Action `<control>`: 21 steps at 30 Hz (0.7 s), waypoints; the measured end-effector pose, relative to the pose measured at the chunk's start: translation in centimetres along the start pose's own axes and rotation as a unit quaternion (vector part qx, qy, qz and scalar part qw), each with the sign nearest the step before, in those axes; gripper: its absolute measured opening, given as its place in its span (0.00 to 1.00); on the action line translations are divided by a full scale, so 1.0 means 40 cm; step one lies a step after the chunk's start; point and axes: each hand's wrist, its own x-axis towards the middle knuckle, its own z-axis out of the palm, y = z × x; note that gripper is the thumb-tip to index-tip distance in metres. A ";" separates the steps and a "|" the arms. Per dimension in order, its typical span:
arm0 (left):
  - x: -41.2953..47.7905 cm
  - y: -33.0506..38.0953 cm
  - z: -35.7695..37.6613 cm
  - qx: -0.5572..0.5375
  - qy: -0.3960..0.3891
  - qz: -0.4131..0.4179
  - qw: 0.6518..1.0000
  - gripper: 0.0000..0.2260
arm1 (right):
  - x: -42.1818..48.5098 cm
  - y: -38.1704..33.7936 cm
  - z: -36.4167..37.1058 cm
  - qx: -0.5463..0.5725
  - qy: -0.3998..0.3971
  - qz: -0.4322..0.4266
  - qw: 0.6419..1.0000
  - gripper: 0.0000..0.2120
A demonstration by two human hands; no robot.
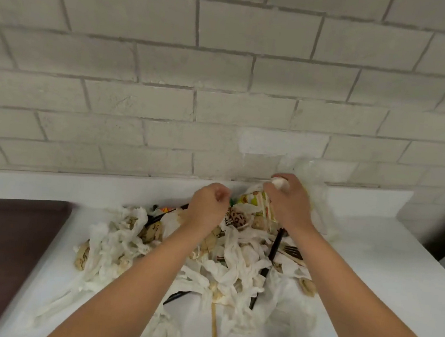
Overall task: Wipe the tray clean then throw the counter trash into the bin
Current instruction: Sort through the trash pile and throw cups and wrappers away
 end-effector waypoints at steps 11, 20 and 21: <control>0.135 0.027 0.175 0.442 -0.173 -0.011 0.880 0.34 | 0.009 -0.023 -0.137 0.351 -0.012 0.120 0.929 0.10; 0.117 0.045 0.143 0.290 -0.122 -0.027 0.949 0.13 | -0.058 0.011 -0.204 0.495 -0.004 0.098 0.863 0.12; 0.116 0.045 0.134 0.254 -0.114 -0.033 0.960 0.10 | -0.065 0.014 -0.208 0.508 -0.001 0.102 0.855 0.13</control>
